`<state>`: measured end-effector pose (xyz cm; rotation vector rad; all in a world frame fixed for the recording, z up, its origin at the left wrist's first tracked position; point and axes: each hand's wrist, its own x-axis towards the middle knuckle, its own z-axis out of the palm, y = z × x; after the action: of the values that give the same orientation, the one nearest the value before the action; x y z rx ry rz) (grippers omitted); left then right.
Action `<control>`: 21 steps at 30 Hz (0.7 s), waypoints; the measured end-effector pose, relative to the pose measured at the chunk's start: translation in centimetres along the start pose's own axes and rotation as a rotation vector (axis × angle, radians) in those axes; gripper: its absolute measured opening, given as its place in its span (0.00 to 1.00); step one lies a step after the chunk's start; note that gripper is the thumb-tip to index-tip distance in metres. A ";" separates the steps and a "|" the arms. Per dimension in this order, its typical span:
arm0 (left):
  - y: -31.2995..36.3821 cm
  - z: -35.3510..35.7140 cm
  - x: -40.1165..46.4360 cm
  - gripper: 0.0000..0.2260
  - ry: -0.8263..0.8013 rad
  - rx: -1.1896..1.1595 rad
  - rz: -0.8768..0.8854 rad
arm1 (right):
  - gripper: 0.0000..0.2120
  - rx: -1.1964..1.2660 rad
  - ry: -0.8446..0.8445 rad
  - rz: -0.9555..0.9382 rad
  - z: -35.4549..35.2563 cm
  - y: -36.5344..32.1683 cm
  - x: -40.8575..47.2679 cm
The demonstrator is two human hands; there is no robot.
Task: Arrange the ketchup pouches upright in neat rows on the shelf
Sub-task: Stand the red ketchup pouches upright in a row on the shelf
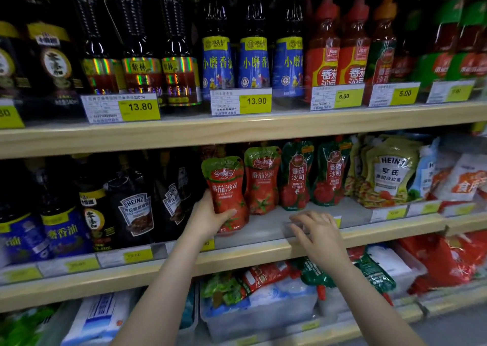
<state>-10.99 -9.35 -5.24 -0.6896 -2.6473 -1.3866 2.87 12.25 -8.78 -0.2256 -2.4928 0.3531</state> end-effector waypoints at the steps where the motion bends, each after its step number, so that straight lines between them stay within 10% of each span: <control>1: 0.3 0.4 -0.4 0.32 0.070 0.026 -0.035 | 0.09 -0.001 0.016 0.010 0.0 0.3 0.0; 21: 1.0 2.8 3.0 0.33 0.253 0.088 -0.196 | 0.11 -0.016 0.073 -0.029 1.0 1.2 -0.7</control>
<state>-12.91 -5.57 -5.28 -0.2317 -2.6067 -1.2918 2.95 13.04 -10.27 -0.2047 -2.4252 0.3076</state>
